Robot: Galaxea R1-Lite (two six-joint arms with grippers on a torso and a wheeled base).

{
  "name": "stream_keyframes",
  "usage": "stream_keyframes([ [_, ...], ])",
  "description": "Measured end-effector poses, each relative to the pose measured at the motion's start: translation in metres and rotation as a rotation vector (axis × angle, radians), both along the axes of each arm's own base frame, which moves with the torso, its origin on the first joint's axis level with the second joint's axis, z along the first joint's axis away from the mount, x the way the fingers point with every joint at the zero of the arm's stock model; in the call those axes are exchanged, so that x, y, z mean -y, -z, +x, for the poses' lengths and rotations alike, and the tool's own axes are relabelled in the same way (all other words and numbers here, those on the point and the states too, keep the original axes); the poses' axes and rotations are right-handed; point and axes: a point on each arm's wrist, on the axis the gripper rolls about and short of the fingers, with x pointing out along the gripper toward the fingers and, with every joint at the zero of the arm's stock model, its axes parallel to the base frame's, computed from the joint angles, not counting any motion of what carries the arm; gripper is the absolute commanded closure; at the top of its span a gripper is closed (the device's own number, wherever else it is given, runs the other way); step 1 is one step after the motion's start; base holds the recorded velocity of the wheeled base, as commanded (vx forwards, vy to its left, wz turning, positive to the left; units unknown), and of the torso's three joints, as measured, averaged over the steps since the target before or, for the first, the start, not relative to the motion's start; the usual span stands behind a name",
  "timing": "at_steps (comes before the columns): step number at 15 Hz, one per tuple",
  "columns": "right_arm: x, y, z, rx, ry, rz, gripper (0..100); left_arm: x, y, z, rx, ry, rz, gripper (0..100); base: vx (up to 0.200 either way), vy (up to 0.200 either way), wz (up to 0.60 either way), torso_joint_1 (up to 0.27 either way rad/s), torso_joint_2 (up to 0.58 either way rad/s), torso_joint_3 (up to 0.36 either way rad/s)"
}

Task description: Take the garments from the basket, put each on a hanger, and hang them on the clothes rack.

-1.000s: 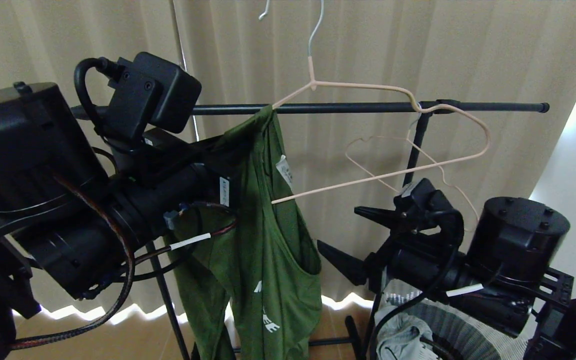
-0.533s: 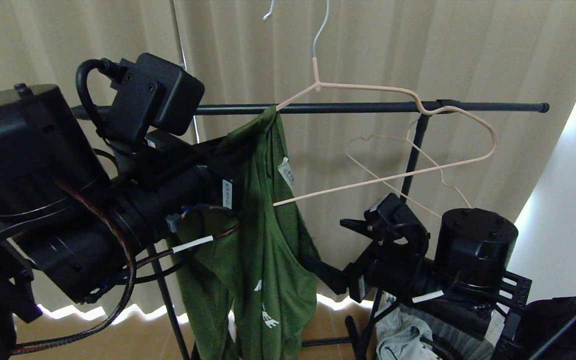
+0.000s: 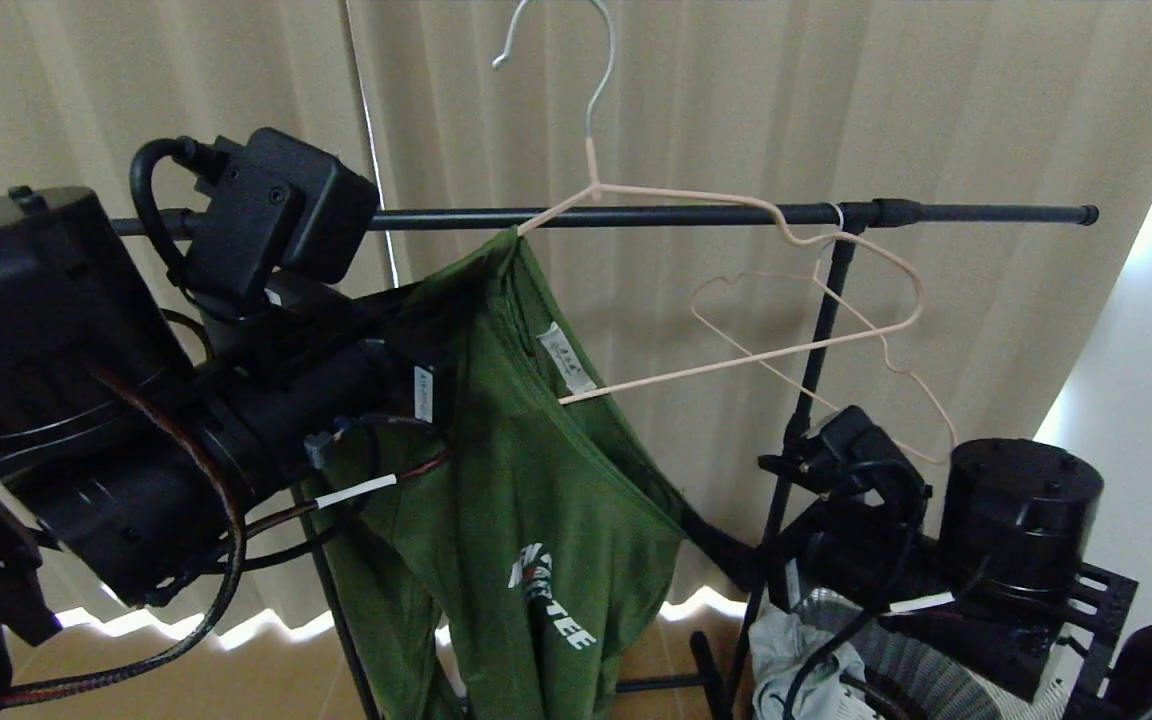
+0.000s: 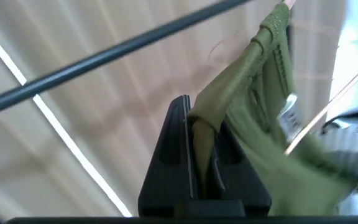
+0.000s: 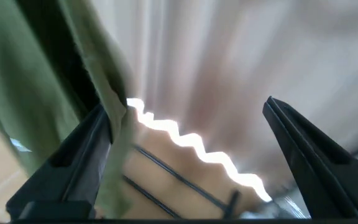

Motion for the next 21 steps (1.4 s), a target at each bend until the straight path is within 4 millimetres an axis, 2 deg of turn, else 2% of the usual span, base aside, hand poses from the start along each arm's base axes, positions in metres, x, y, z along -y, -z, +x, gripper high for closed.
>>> stream_keyframes([
  [5,0.051,-0.021,0.006,0.077,0.179,0.016,0,-0.018,0.026,-0.01,-0.034,-0.035,0.13,100,0.0,0.0,0.0,0.0,0.0,0.0],
  [9,0.074,-0.04,0.015,0.146,0.276,0.045,0,-0.033,0.041,-0.012,-0.05,-0.08,0.222,100,0.0,0.0,0.0,0.0,0.0,0.0],
  [15,0.074,-0.05,0.012,0.182,0.269,0.063,0,-0.049,0.056,-0.008,-0.079,-0.153,0.321,100,0.0,0.0,0.0,0.0,0.0,0.0],
  [17,0.066,-0.053,0.005,0.185,0.229,0.068,0,-0.049,0.058,-0.005,-0.091,-0.198,0.324,100,0.0,0.0,0.0,0.0,0.0,0.0],
  [21,0.042,-0.058,-0.022,0.136,0.088,0.052,0,-0.046,0.057,0.001,-0.104,-0.261,0.28,100,0.0,0.0,0.0,0.0,0.0,0.0],
])
